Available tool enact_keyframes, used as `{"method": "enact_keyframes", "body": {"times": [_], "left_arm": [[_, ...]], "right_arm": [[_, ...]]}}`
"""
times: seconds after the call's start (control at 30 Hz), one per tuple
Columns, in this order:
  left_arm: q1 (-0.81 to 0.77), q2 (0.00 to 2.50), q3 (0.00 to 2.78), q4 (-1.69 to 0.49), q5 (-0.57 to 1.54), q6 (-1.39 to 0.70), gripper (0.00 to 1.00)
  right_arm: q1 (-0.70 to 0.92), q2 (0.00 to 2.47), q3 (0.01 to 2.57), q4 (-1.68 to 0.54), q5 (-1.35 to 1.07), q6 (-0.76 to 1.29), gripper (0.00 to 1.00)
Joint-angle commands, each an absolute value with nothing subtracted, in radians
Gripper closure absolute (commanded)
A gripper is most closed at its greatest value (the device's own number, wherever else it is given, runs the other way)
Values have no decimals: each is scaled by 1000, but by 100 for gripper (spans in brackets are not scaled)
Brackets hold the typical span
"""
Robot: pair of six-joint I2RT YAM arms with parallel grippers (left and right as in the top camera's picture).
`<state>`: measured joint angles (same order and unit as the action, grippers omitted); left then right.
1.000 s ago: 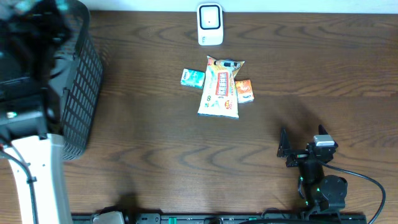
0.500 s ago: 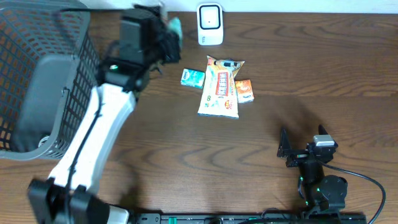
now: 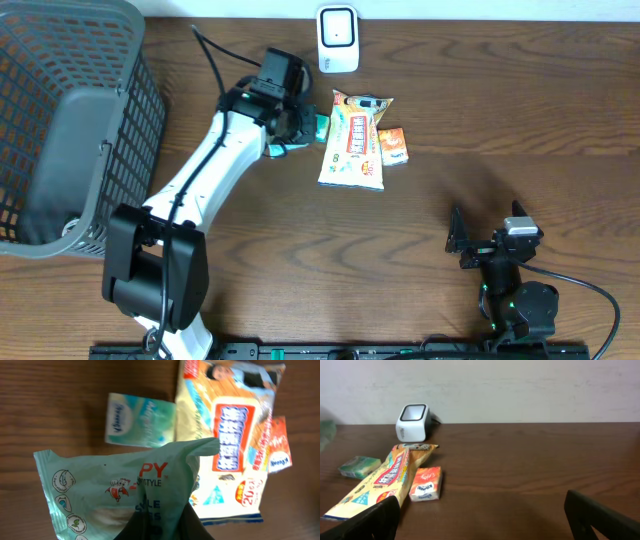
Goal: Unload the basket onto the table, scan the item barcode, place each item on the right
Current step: 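Carry the wipes pack to the scanner and release it beside the bag, then move the left gripper into the basket over the dark green Zam-Buk tin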
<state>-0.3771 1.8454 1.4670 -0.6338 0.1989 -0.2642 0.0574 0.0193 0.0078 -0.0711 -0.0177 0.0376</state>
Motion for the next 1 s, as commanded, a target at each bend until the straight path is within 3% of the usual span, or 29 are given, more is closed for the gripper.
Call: {"method": "enact_keyframes", "body": {"times": [0.0,0.03,0.07,0.57,0.77,0.97], "left_arm": [[-403,1860,1478,-640,186,-251,82],[-406,1863,1478,-640,186,-251,70],[-406,1863,1478,-641,186,-251,64],[-286,1737,1613,-620,186,-221,54],[-98,1544,1668,-524,121,-191,42],[141,1454,1667,-526,-157,-270,22]], "right_arm": [[51,18,5,-75,-10,36,1],[51,18,5,-75,-10,36,1],[51,18,5,-75,-10,36,1],[51,18,5,-75,-10,36,1],[51,18,5,-75,-10,36,1],[51,18,5,-75,-10,36,1]]}}
